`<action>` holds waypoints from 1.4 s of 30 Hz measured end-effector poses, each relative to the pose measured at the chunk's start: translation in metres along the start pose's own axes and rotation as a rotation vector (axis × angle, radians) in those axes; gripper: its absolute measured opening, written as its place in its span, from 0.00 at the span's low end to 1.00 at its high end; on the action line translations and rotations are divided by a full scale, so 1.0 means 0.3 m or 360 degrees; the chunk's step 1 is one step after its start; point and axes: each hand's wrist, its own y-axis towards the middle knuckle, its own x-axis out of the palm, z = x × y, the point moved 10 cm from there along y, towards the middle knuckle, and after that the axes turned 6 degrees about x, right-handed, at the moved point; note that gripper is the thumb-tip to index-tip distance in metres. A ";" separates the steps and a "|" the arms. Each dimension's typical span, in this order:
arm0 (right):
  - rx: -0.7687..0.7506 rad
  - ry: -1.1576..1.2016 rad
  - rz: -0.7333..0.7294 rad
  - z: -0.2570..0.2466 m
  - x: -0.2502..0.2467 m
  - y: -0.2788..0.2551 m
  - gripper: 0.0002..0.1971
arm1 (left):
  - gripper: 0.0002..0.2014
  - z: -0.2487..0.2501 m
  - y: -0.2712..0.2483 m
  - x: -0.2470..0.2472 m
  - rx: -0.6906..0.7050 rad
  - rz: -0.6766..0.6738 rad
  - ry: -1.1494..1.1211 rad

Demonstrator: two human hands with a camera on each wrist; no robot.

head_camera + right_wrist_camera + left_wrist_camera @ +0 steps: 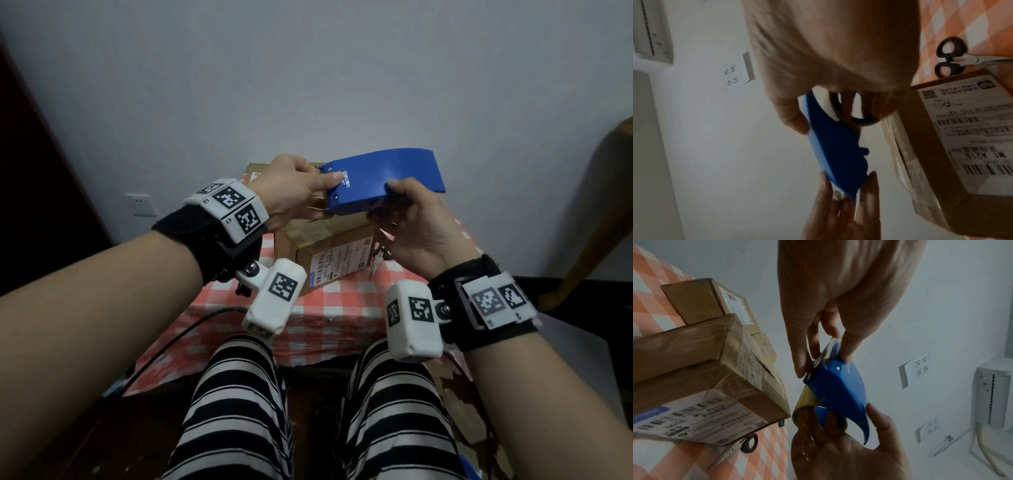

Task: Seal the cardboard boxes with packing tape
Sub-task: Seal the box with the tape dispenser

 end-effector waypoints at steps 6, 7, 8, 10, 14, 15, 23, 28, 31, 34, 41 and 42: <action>0.0065 0.0404 -0.0014 0.015 -0.017 -0.001 0.10 | 0.17 0.007 0.002 0.036 0.0036 -0.0095 0.0092; 0.0095 0.0402 -0.0055 0.021 -0.006 -0.005 0.10 | 0.17 0.005 0.000 0.046 0.0042 -0.0123 0.0100; 0.0111 0.0382 -0.0099 0.023 0.008 -0.010 0.09 | 0.17 0.002 -0.005 0.059 0.0041 -0.0156 0.0104; 0.0076 0.0343 -0.0168 0.015 0.036 -0.017 0.13 | 0.17 -0.004 -0.018 0.084 0.0024 -0.0216 0.0102; -0.0163 0.0379 -0.0153 -0.033 0.031 -0.010 0.25 | 0.12 -0.009 -0.038 0.117 -0.0087 -0.0353 0.0027; -0.0208 0.0399 -0.0102 -0.039 0.016 -0.007 0.26 | 0.11 -0.008 -0.039 0.119 -0.0114 -0.0364 0.0005; -0.0315 0.0465 0.0032 -0.066 -0.049 0.024 0.30 | 0.06 -0.065 -0.059 0.095 -0.0392 -0.0304 0.0071; -0.0265 0.0482 0.0042 -0.042 -0.052 0.036 0.33 | 0.15 -0.063 -0.055 0.061 -0.0400 -0.0256 0.0134; -0.0281 0.0514 0.0045 -0.041 -0.062 0.037 0.37 | 0.17 -0.074 -0.055 0.035 -0.0435 -0.0266 0.0136; -0.0346 0.0431 0.0045 -0.053 -0.058 0.035 0.33 | 0.13 -0.090 -0.056 0.010 -0.0464 -0.0242 0.0087; -0.0409 -0.0119 0.0038 -0.068 -0.012 0.056 0.24 | 0.06 -0.120 -0.032 -0.060 -0.0480 -0.0043 0.0137; -0.0418 -0.0149 0.0049 -0.064 -0.012 0.064 0.25 | 0.05 -0.128 -0.031 -0.066 -0.0505 -0.0033 0.0176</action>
